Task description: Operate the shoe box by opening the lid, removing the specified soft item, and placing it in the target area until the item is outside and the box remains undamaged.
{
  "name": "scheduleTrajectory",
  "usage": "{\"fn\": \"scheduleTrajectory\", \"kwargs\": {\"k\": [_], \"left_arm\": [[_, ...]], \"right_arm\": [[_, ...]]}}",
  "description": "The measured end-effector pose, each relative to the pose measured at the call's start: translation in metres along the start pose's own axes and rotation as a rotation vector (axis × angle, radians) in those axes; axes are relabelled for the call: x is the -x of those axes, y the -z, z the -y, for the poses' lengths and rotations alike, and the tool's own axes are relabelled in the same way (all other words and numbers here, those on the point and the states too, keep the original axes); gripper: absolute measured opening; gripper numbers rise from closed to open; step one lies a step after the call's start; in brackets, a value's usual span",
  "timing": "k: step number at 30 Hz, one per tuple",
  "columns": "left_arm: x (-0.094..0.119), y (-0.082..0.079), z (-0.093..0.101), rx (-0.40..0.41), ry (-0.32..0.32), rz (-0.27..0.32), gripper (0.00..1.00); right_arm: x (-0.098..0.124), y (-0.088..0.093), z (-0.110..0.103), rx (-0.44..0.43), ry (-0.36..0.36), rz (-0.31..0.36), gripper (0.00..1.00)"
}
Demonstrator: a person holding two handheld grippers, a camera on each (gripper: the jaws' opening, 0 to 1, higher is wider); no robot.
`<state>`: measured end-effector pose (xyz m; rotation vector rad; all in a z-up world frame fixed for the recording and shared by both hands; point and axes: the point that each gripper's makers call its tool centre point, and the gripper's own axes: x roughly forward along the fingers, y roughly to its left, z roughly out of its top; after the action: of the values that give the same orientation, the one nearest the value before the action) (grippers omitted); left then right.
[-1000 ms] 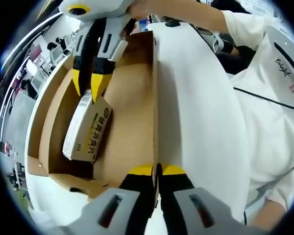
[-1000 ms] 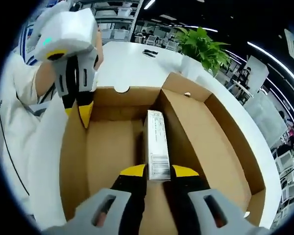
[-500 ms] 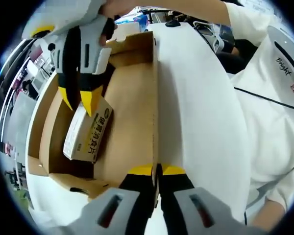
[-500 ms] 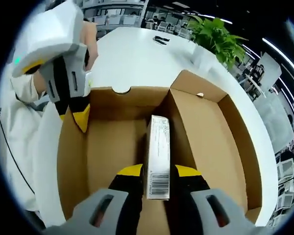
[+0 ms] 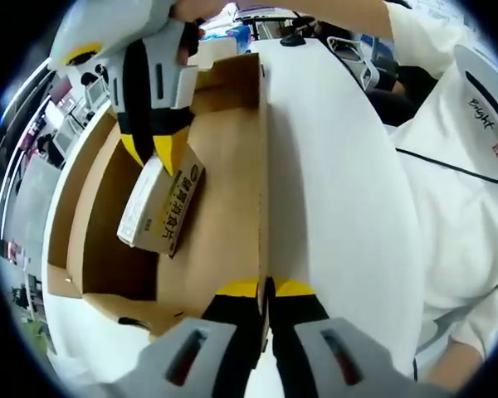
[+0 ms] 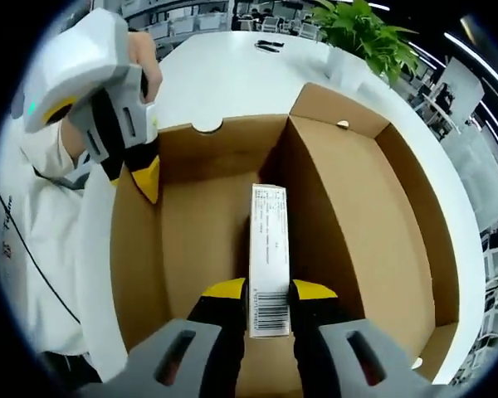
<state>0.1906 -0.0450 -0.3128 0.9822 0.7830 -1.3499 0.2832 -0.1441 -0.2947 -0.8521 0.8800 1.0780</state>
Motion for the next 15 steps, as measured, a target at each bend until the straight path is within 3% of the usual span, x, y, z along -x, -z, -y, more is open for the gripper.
{"fn": "scheduleTrajectory", "kwargs": {"k": [5,9,15], "left_arm": [[-0.001,0.0,0.0,0.005,0.007,-0.009,0.02],[-0.001,0.0,0.0,0.003,0.003,-0.008,0.02],[-0.001,0.0,0.0,0.007,0.005,-0.009,0.02]], "right_arm": [[0.006,0.013,-0.004,-0.026,-0.009,-0.03,0.19],[0.011,0.025,-0.01,-0.033,-0.04,-0.091,0.19],[0.012,0.028,-0.013,-0.026,-0.056,-0.104,0.19]]}}
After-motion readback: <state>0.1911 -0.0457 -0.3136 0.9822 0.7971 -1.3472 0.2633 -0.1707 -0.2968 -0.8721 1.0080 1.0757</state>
